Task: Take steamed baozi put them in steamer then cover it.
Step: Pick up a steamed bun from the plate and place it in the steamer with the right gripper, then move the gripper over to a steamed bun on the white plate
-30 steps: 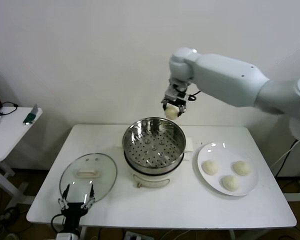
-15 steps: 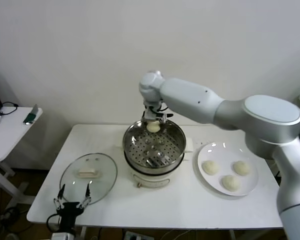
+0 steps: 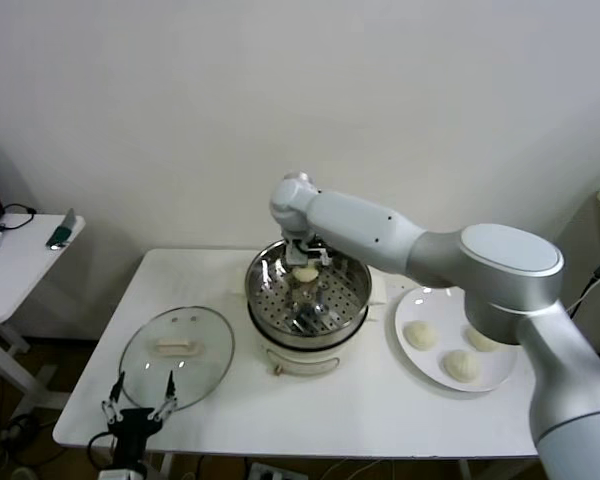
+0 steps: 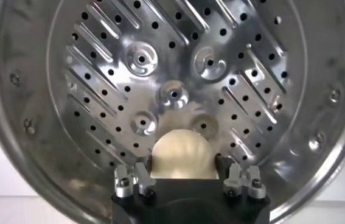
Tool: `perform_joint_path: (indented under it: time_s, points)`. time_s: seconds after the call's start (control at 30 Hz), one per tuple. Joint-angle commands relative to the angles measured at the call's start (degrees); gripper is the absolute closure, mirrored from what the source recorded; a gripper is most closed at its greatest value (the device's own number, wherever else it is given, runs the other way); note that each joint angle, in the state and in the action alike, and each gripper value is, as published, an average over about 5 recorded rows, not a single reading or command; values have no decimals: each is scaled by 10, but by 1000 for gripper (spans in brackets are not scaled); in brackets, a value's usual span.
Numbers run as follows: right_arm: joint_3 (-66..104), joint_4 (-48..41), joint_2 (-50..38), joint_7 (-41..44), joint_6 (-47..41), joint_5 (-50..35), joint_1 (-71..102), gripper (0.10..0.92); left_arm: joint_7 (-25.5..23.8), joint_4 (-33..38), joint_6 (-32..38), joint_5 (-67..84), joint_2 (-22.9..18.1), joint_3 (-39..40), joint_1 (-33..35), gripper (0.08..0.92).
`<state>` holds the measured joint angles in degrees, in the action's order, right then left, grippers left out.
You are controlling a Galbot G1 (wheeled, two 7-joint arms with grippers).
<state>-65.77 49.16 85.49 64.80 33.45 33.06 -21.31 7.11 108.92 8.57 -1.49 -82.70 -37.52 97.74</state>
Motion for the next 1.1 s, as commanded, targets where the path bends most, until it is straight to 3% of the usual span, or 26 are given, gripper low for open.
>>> perform_joint_path:
  time_s: [0.03, 0.23, 0.4, 0.5, 0.67, 0.83, 0.93, 1.1]
  points:
    - [12, 14, -5, -5, 2, 14, 8, 232, 1, -1, 2, 0, 0, 0, 3, 177]
    - [12, 64, -44, 1, -6, -34, -34, 203, 1, -6, 7, -5, 3, 5, 5, 177]
    - [2, 141, -124, 9, -56, -129, -101, 202, 1, -3, 6, -8, 5, 8, 7, 177]
    - [-53, 180, -196, -7, -124, -236, -166, 203, 0, 3, 2, -11, 5, 10, 7, 177]
    - [-184, 222, -301, -61, -287, -494, -271, 203, -2, 13, -8, -12, 4, 18, 2, 177]
    - [-217, 240, -381, -22, -466, -648, -283, 203, -4, 16, -12, -18, 3, 26, -4, 177]
    - [-224, 237, -414, -28, -518, -692, -262, 203, -3, 17, -11, -17, 4, 26, -1, 177]
    - [-226, 232, -453, -23, -539, -680, -203, 203, 10, 18, -6, -8, 5, 19, 4, 177]
